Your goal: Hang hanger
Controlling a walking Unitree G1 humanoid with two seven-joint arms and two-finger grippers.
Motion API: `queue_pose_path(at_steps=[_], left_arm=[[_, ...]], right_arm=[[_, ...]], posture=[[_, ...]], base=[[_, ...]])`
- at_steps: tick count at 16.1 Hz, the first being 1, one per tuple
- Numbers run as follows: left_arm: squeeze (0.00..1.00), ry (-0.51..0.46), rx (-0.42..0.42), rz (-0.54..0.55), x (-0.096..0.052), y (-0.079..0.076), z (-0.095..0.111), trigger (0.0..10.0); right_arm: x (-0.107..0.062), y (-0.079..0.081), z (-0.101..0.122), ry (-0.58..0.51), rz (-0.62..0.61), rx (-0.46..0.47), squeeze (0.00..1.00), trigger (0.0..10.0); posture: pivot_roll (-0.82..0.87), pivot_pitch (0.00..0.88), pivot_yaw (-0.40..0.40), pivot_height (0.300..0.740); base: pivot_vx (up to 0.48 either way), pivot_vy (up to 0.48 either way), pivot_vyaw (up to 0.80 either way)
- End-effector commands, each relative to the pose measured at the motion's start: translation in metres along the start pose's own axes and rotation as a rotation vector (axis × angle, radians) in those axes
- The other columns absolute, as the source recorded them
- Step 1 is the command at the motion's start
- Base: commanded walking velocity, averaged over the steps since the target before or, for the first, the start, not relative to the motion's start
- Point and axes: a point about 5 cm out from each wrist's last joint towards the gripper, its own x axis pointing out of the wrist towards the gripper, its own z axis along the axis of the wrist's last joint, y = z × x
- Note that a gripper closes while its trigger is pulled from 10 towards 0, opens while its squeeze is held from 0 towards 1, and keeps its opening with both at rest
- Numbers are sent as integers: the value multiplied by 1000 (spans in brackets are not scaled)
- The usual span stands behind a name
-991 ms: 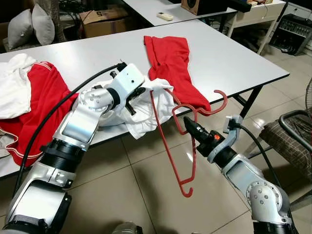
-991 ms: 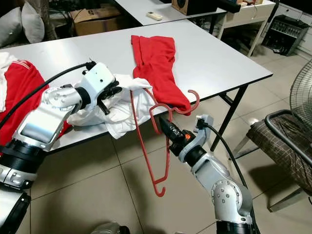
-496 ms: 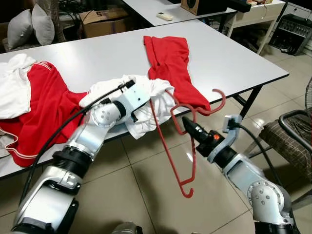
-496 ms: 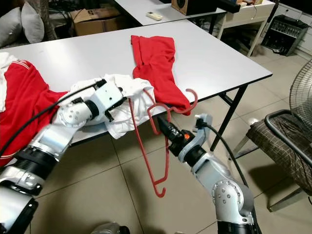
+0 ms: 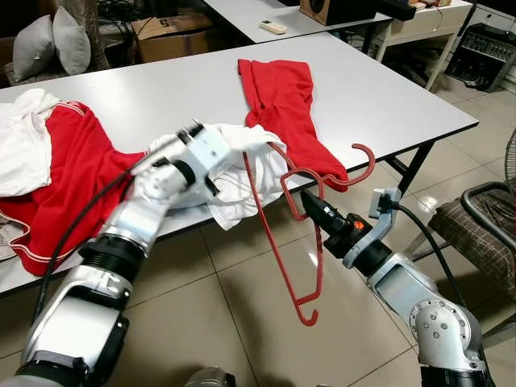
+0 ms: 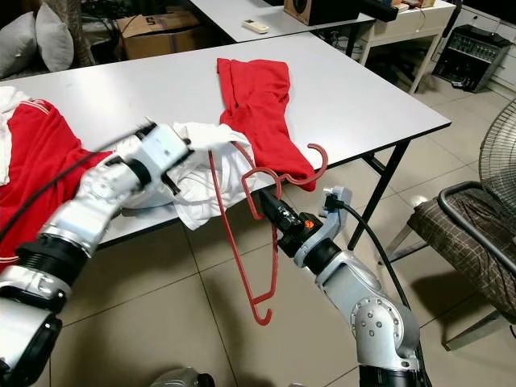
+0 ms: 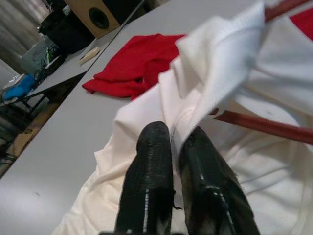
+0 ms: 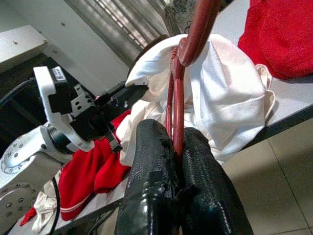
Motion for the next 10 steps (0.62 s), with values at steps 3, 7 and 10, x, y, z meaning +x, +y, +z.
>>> queue_pose_path(at_steps=[3,7,10], left_arm=[[0,-28,2,-70,-4,16,15,0],[0,-14,44,-269,-20,22,23,0],[0,-37,26,-453,-39,29,44,0]], right_arm=[[8,2,7,-57,-4,-2,0,10000],[17,-1,16,-156,-51,9,0,10000],[27,-7,24,-275,-144,60,0,10000]], posture=[[-38,0,38,740],[-15,0,72,740],[3,3,91,740]], base=[[0,0,0],[0,0,0],[0,0,0]])
